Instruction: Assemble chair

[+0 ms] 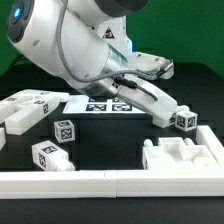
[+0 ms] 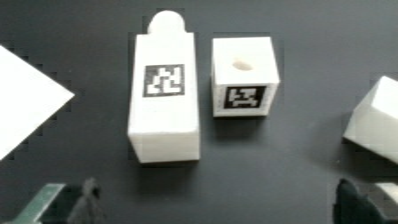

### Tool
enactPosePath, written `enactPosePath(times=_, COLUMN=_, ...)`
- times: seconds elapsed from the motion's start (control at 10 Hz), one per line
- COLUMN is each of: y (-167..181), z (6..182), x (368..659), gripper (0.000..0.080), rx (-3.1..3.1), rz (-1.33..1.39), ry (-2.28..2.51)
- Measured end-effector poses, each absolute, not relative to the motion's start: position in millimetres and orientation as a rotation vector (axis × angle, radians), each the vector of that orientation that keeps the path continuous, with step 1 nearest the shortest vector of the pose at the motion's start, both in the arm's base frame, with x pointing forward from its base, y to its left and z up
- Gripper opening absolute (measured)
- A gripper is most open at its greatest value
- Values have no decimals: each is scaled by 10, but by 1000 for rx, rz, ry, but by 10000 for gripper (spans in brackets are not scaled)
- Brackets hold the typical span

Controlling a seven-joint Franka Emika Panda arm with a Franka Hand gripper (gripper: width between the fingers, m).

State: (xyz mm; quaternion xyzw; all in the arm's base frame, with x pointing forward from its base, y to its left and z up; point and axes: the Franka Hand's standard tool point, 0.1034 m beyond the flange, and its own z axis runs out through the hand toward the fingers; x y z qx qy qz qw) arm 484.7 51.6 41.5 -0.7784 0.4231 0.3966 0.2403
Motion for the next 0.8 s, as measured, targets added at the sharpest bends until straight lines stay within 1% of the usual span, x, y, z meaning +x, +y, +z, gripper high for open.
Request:
enactPosePath(times=0.1, y=487, z=373, x=4831, gripper=649, rx=-2089, rz=1147, ry=1139)
enactPosePath(times=0.2, y=486, z=339, x=4836, gripper=649, rx=-2085, rz=1149, ry=1141)
enactPosePath(times=0.3, y=539, z=262, x=4800, gripper=649, rx=-2039, rz=1136, ry=1190)
enactPosePath(times=0.4, y=608, z=157, x=4673, gripper=649, rx=-2014, rz=1146, ry=1230)
enactPosePath(times=0.5, y=661, z=101, x=4562, gripper=649, rx=-2012, rz=1167, ry=1237)
enactPosePath(times=0.7, y=756, z=48, x=4426, gripper=649, rx=-1996, rz=1198, ry=1245)
enactPosePath(times=0.8, y=769, z=34, x=4406, gripper=649, rx=-1988, rz=1208, ry=1245)
